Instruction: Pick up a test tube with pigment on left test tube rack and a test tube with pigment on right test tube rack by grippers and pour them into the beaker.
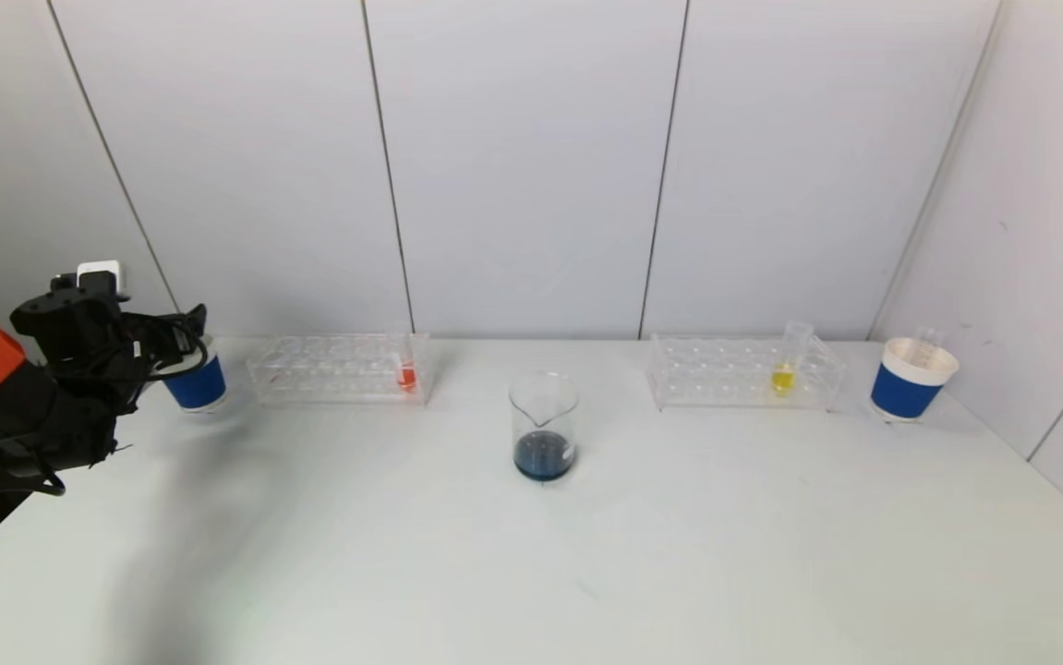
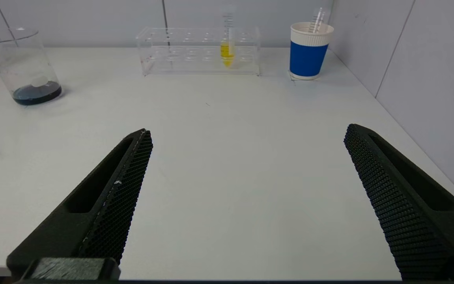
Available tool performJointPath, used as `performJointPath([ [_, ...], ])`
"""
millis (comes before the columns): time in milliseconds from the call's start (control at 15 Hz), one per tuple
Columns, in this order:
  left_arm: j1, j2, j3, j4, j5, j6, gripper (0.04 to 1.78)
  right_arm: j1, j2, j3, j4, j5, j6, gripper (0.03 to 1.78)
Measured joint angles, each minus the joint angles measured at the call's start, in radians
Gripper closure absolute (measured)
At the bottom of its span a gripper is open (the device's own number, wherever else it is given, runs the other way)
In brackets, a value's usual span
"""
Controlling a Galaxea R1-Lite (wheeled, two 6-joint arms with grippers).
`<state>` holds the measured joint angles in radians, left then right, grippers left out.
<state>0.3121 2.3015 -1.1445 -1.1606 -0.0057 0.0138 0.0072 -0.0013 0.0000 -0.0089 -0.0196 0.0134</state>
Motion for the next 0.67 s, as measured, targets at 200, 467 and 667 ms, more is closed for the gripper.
performJointPath([
  [200, 0.000, 0.000, 0.001, 0.000, 0.000, 0.000, 0.06, 0.000, 0.000, 0.000, 0.000, 0.000, 0.000, 0.04],
  [467, -0.001, -0.002, 0.001, 0.000, 0.000, 0.000, 0.04, 0.000, 0.000, 0.000, 0.000, 0.000, 0.000, 0.04],
  [667, -0.001, -0.011, 0.000, 0.000, 0.001, 0.001, 0.04, 0.000, 0.000, 0.000, 0.000, 0.000, 0.000, 0.04],
])
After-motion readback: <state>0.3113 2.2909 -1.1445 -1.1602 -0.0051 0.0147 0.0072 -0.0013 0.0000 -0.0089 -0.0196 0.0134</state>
